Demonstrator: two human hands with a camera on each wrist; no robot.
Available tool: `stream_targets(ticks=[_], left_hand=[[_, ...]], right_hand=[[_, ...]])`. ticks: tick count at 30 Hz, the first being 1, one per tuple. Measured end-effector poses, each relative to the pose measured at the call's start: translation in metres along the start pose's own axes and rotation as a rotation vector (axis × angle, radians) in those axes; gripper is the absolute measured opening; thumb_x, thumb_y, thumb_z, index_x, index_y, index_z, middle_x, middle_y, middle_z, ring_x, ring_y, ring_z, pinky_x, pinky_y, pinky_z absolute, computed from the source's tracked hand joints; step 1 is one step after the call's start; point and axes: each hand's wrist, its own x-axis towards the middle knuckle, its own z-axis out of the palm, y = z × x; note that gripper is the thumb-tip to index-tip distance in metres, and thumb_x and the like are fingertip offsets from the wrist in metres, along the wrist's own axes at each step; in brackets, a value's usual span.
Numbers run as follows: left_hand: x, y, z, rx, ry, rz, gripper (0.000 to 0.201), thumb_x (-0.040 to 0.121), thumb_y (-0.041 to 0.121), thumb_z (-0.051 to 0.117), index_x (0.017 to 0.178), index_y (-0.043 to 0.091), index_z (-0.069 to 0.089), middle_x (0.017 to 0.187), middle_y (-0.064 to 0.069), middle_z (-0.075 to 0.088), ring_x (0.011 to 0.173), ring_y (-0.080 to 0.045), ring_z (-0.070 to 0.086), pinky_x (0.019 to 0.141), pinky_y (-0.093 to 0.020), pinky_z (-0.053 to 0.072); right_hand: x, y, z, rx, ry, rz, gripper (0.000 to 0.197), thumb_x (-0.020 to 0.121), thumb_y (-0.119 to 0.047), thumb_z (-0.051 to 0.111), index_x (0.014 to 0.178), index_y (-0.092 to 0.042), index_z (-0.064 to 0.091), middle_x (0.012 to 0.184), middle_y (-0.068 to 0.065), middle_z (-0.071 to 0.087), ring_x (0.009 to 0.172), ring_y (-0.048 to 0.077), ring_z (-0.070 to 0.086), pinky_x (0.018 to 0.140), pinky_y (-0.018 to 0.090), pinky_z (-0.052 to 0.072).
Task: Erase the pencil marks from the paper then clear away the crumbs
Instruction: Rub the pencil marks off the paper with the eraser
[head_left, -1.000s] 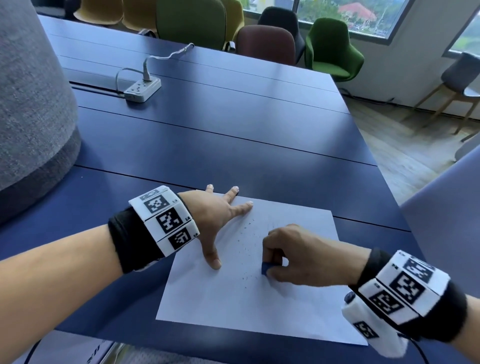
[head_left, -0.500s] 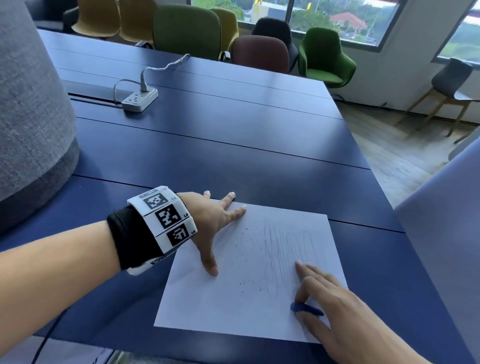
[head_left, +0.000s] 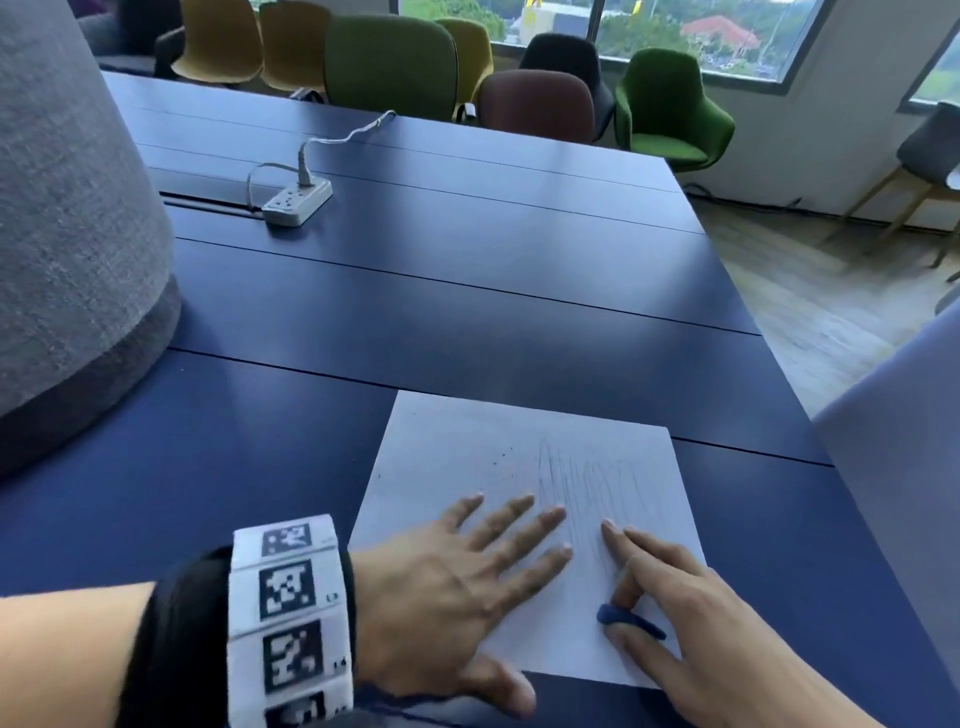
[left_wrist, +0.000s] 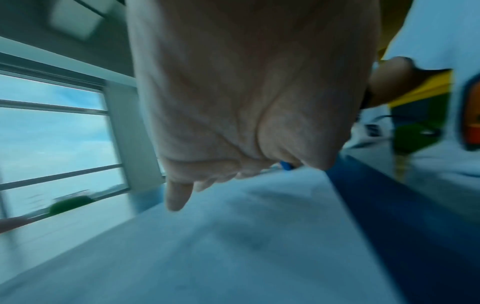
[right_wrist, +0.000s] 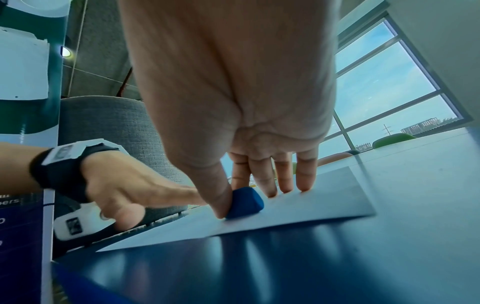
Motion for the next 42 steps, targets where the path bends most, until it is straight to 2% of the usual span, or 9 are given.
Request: stream_targets(ticks=[3, 10, 17, 22, 25, 27, 33, 39, 42], left_hand=[[-0.005, 0.009, 0.037, -0.06, 0.043, -0.022, 0.083, 0.097, 0.062, -0.002, 0.148, 0.009, 0.035, 0.152, -0.013, 0.04, 0.14, -0.027, 0.039, 0.104, -0.045, 0.031], [-0.032, -0.035, 0.035, -0.028, 0.061, -0.315, 0.094, 0.094, 0.075, 0.021, 0.138, -0.002, 0.052, 0.144, -0.02, 0.048, 0.136, -0.028, 0.041, 0.099, -0.039, 0.03], [-0.028, -0.002, 0.044, -0.048, 0.059, -0.182, 0.092, 0.094, 0.075, 0.016, 0.148, 0.005, 0.039, 0.155, -0.013, 0.035, 0.144, -0.022, 0.03, 0.106, -0.039, 0.025], [-0.046, -0.039, 0.023, -0.111, -0.038, -0.415, 0.114, 0.054, 0.087, -0.031, 0.139, 0.011, -0.039, 0.143, -0.006, -0.051, 0.133, -0.017, -0.047, 0.117, -0.032, -0.02], [-0.034, -0.02, 0.018, -0.001, 0.037, -0.197, 0.101, 0.077, 0.085, -0.009, 0.148, 0.015, -0.028, 0.156, -0.005, -0.035, 0.14, -0.014, -0.038, 0.117, -0.034, -0.014], [-0.029, 0.0, 0.02, -0.127, -0.102, -0.065, 0.096, 0.076, 0.082, -0.001, 0.142, 0.025, -0.041, 0.148, 0.005, -0.046, 0.131, -0.005, -0.048, 0.114, -0.035, -0.026], [-0.028, -0.034, 0.008, -0.123, -0.169, -0.434, 0.114, 0.056, 0.087, -0.026, 0.141, 0.011, -0.038, 0.144, -0.006, -0.05, 0.134, -0.019, -0.045, 0.118, -0.037, -0.019], [0.019, 0.017, -0.01, -0.178, -0.152, -0.025, 0.101, 0.073, 0.078, 0.004, 0.15, 0.019, -0.027, 0.151, 0.003, -0.041, 0.137, -0.009, -0.04, 0.116, -0.035, -0.021], [0.028, 0.018, -0.006, -0.16, -0.141, 0.041, 0.097, 0.077, 0.075, 0.006, 0.149, 0.02, -0.028, 0.153, 0.004, -0.04, 0.137, -0.007, -0.04, 0.114, -0.034, -0.025]], right_hand=[[0.001, 0.011, 0.008, 0.019, 0.051, -0.005, 0.067, 0.092, -0.041, 0.055, 0.145, -0.044, 0.015, 0.117, -0.038, 0.045, 0.134, -0.024, -0.001, 0.098, -0.004, 0.011], [-0.003, 0.01, 0.014, 0.029, 0.111, -0.022, 0.061, 0.091, -0.044, 0.054, 0.141, -0.049, 0.021, 0.132, -0.034, 0.036, 0.137, -0.017, 0.006, 0.112, 0.012, 0.021], [-0.002, 0.017, 0.008, 0.05, 0.056, -0.025, 0.057, 0.092, -0.037, 0.054, 0.143, -0.041, 0.028, 0.13, -0.034, 0.038, 0.133, -0.026, 0.003, 0.102, 0.002, 0.018], [-0.004, 0.019, 0.012, 0.049, 0.081, -0.047, 0.044, 0.093, -0.034, 0.054, 0.134, -0.04, 0.039, 0.141, -0.03, 0.036, 0.132, -0.027, -0.001, 0.105, 0.004, 0.018], [-0.004, 0.02, 0.012, 0.058, 0.07, -0.051, 0.042, 0.093, -0.033, 0.055, 0.131, -0.04, 0.041, 0.137, -0.032, 0.039, 0.13, -0.03, -0.003, 0.107, 0.004, 0.016], [-0.003, 0.02, 0.013, 0.08, 0.052, -0.04, 0.052, 0.092, -0.033, 0.056, 0.137, -0.044, 0.034, 0.135, -0.037, 0.037, 0.13, -0.03, -0.002, 0.111, 0.006, 0.015], [-0.001, 0.02, 0.012, 0.078, 0.057, -0.057, 0.057, 0.092, -0.036, 0.056, 0.143, -0.041, 0.03, 0.142, -0.037, 0.03, 0.132, -0.028, -0.004, 0.106, 0.001, 0.009], [0.001, 0.025, 0.016, 0.094, 0.063, -0.034, 0.071, 0.085, -0.045, 0.053, 0.145, -0.046, 0.015, 0.136, -0.031, 0.044, 0.131, -0.028, 0.0, 0.104, -0.003, 0.009], [0.006, 0.023, 0.014, 0.055, 0.043, -0.054, 0.077, 0.075, -0.054, 0.042, 0.142, -0.042, 0.008, 0.125, -0.049, 0.036, 0.121, -0.036, -0.01, 0.097, -0.008, 0.012]])
